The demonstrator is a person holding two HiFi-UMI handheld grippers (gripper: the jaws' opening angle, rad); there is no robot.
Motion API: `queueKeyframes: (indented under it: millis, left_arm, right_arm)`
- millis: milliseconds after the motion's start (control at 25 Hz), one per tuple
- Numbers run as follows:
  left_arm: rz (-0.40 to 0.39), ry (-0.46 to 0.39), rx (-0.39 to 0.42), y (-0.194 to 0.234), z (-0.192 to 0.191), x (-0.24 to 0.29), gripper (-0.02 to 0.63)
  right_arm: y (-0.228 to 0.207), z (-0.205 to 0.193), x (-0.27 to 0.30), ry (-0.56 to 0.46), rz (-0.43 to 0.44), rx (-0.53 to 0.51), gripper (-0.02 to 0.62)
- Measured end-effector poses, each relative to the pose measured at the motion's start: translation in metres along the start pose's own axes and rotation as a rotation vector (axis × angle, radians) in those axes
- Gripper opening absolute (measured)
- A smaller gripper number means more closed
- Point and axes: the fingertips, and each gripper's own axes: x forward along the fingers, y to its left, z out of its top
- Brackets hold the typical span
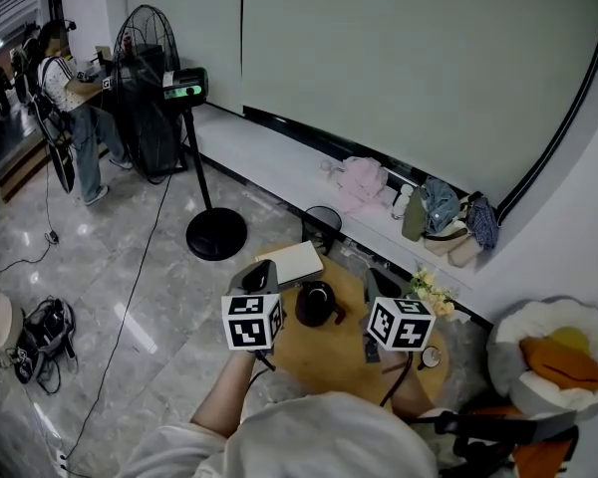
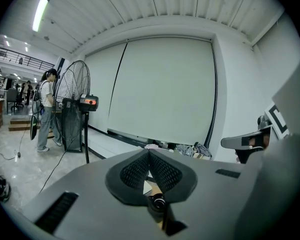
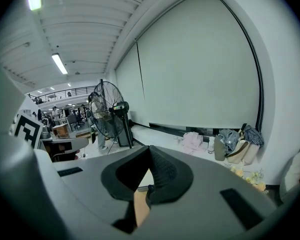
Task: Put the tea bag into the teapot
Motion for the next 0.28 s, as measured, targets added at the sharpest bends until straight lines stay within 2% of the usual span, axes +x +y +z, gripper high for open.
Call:
queueKeyframes:
  millis: [280]
  left_arm:
    - [0.011,0.007,-0.01,0.004,-0.0036,0.0015,0.017]
  right_arm:
    - [0.0019,-0.0024,0.005,0.01,0.008,-0.007,0.034]
